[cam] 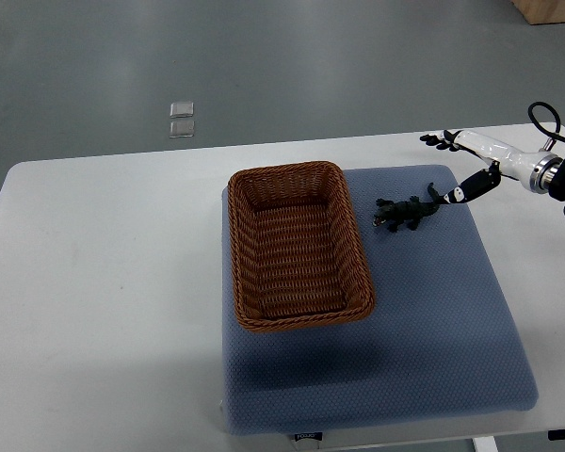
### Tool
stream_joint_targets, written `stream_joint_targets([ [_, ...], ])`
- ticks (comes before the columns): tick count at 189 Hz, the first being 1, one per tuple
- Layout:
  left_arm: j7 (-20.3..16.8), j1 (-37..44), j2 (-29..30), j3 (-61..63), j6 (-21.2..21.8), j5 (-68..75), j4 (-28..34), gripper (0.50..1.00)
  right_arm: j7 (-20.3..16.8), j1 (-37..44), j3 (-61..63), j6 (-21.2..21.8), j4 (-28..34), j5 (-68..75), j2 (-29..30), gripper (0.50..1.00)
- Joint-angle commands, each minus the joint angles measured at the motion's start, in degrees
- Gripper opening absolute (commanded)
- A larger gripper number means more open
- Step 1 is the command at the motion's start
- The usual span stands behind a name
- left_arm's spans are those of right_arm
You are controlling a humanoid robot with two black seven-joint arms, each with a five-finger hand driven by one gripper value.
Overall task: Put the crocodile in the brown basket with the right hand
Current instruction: 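Reach the right hand toward the dark toy crocodile, then close the right hand fingers around the crocodile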
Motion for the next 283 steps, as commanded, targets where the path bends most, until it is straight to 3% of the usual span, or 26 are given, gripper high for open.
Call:
stream_joint_targets([
  [1, 0.0, 0.0, 0.0, 0.0, 0.0, 0.0, 0.0, 1.0, 0.3, 2.4, -5.5, -2.9, 0.0, -0.3, 0.0, 0.928],
  [44, 0.0, 0.0, 0.0, 0.0, 0.0, 0.0, 0.0, 1.0, 0.8, 6.0, -15.8, -6.9, 1.7, -2.2, -0.2, 0.926],
  [127, 0.0, 0.0, 0.0, 0.0, 0.0, 0.0, 0.0, 1.0, 0.7, 6.9, -20.2, -7.3, 1.2, -8.2, 1.4, 0.907],
  [172, 0.0, 0.0, 0.0, 0.0, 0.0, 0.0, 0.0, 1.0, 0.5, 7.3, -22.2, -9.5, -0.2, -9.6, 2.1, 0.889],
  [283, 0.0, 0.0, 0.0, 0.0, 0.0, 0.0, 0.0, 1.0, 0.3, 8.0, -25.1, -11.9, -3.5, -10.8, 5.0, 0.762],
])
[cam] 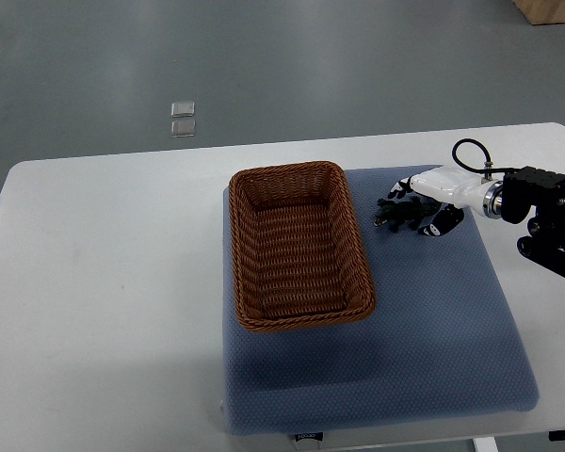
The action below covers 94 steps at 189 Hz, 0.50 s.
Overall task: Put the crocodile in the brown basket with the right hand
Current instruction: 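Close the right hand fingers around the crocodile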
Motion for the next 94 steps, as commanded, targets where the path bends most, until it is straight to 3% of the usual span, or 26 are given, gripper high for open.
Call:
stream_joint_targets([
  [1, 0.0, 0.0, 0.0, 0.0, 0.0, 0.0, 0.0, 1.0, 0.0, 0.0, -0.1, -0.5, -0.1, 0.0, 0.2, 0.762],
  [67, 0.0, 0.0, 0.0, 0.0, 0.0, 0.0, 0.0, 1.0, 0.0, -0.1, -0.2, -0.8, -0.5, -1.0, 0.6, 0.646],
  [94, 0.0, 0.0, 0.0, 0.0, 0.0, 0.0, 0.0, 1.0, 0.0, -0.1, -0.2, -0.8, -0.6, -1.1, 0.6, 0.533],
])
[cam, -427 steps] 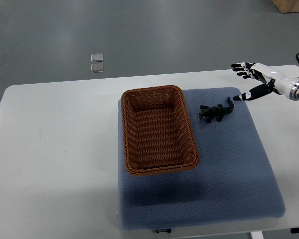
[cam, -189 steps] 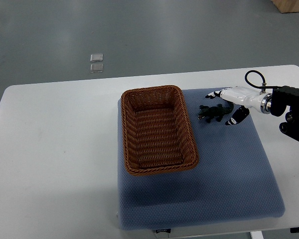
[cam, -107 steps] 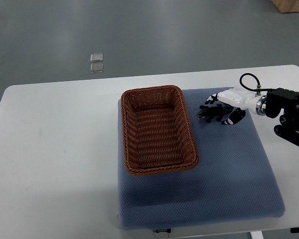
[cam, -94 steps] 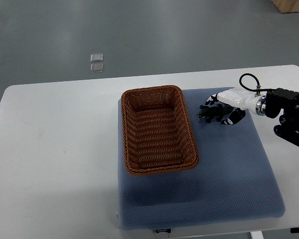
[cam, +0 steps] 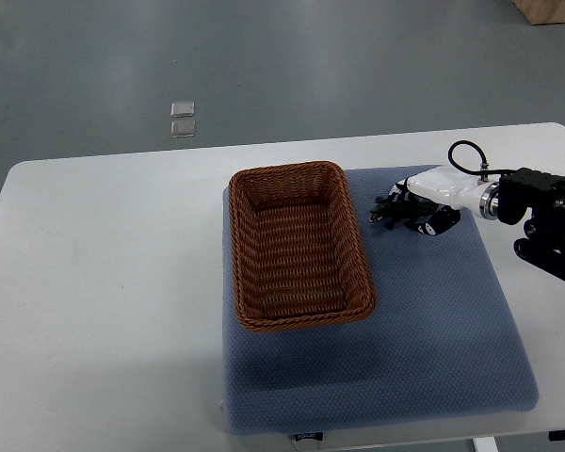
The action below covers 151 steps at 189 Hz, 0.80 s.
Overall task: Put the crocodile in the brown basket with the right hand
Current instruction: 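Close the right hand fingers around the crocodile, then lift the crocodile and carry it over the wicker basket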
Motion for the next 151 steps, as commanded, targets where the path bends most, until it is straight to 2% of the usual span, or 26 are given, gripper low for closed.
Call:
stream_joint_targets([
  [1, 0.0, 0.0, 0.0, 0.0, 0.0, 0.0, 0.0, 1.0, 0.0, 0.0, 0.0, 0.0, -0.1, 0.0, 0.0, 0.523],
  [8, 0.0, 0.0, 0.0, 0.0, 0.0, 0.0, 0.0, 1.0, 0.0, 0.0, 0.0, -0.3, -0.1, 0.0, 0.0, 0.5],
  [106, 0.0, 0.0, 0.0, 0.0, 0.0, 0.0, 0.0, 1.0, 0.6, 0.3, 0.8, -2.4, -0.2, 0.3, -1.8, 0.5],
  [151, 0.0, 0.0, 0.0, 0.0, 0.0, 0.0, 0.0, 1.0, 1.9, 5.0, 1.3, -2.4, 1.5, 1.0, -4.6, 0.5],
])
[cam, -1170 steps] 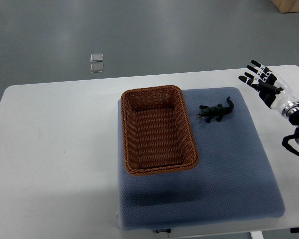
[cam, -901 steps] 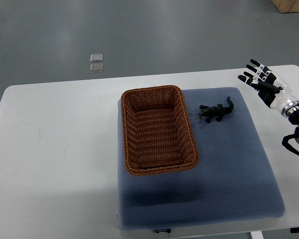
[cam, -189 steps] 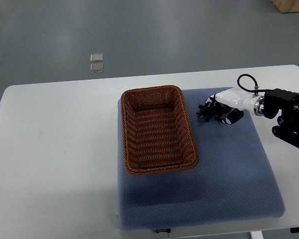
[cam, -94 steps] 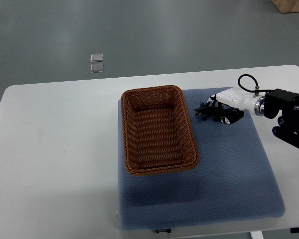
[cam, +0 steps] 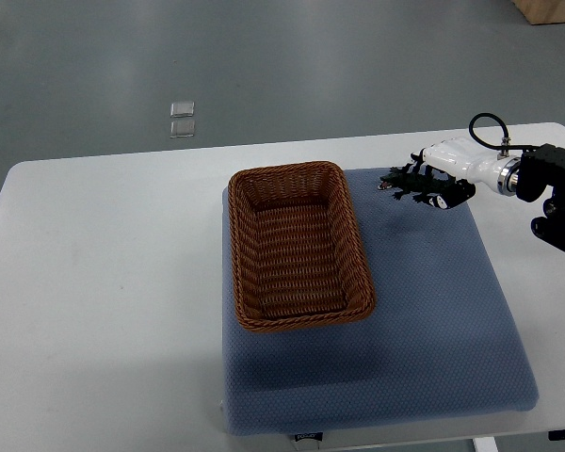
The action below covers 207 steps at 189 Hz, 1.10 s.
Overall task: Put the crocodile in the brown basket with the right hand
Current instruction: 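Lift the crocodile and carry it over the wicker basket, then open the right hand to drop the crocodile into the basket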
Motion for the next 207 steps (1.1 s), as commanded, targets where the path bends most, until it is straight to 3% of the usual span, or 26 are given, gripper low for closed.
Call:
stream_joint_targets([
  [1, 0.0, 0.0, 0.0, 0.0, 0.0, 0.0, 0.0, 1.0, 0.6, 1.8, 0.2, 0.0, 0.6, 0.1, -1.2, 0.5],
  [88, 0.0, 0.0, 0.0, 0.0, 0.0, 0.0, 0.0, 1.0, 2.3, 6.0, 0.2, -2.2, 10.8, -0.3, -0.5, 0.5],
  [118, 0.0, 0.0, 0.0, 0.0, 0.0, 0.0, 0.0, 1.0, 3.6, 6.0, 0.1, -3.5, 14.3, -0.7, 2.7, 0.5],
  [181, 0.0, 0.0, 0.0, 0.0, 0.0, 0.0, 0.0, 1.0, 3.8, 3.9, -1.0, -3.8, 14.8, -2.8, 8.6, 0.5],
  [195, 0.0, 0.0, 0.0, 0.0, 0.0, 0.0, 0.0, 1.0, 3.7, 3.2, -1.0, -3.8, 14.6, -2.8, 8.7, 0.552],
  [207, 0.0, 0.0, 0.0, 0.0, 0.0, 0.0, 0.0, 1.0, 3.7, 2.7, -1.0, -4.1, 14.3, -2.8, 8.7, 0.649],
])
